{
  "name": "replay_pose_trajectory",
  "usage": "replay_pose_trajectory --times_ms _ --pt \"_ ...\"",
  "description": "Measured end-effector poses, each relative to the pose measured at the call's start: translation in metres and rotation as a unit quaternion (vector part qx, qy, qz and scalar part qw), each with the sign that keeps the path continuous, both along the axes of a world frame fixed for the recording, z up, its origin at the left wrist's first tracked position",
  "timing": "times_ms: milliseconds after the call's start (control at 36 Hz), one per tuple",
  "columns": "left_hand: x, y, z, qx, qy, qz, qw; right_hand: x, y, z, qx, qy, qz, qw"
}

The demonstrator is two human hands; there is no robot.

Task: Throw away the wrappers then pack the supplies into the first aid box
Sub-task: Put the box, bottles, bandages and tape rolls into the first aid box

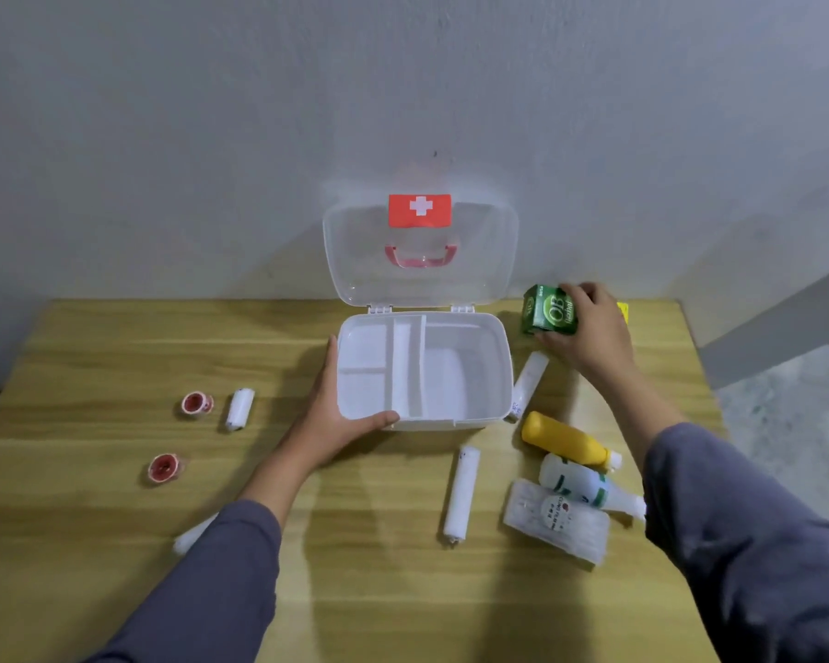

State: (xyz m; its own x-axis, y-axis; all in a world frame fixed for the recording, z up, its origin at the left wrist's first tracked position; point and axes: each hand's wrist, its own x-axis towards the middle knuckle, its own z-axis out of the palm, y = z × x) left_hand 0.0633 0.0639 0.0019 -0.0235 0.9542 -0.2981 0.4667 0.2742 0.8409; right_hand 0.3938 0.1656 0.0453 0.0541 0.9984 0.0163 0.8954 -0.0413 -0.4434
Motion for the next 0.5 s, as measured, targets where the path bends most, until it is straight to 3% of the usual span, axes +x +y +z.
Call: replay_pose_trajectory --times_ms 194,389,500 --pt "0.003 -0.002 0.013 -0.023 -0.002 -0.012 1.0 -0.018 -0.043 0.044 0.057 0.039 -0.015 0.997" --pt "0.002 -0.002 0.011 -0.003 -0.061 -0.031 0.998 -0.065 -0.065 0.056 0.034 -0.077 0.128 0.988" --pt "0.006 -0.005 0.019 0.022 -0.074 -0.034 0.996 -0.087 -0.058 0.056 -0.002 -0.134 0.152 0.979"
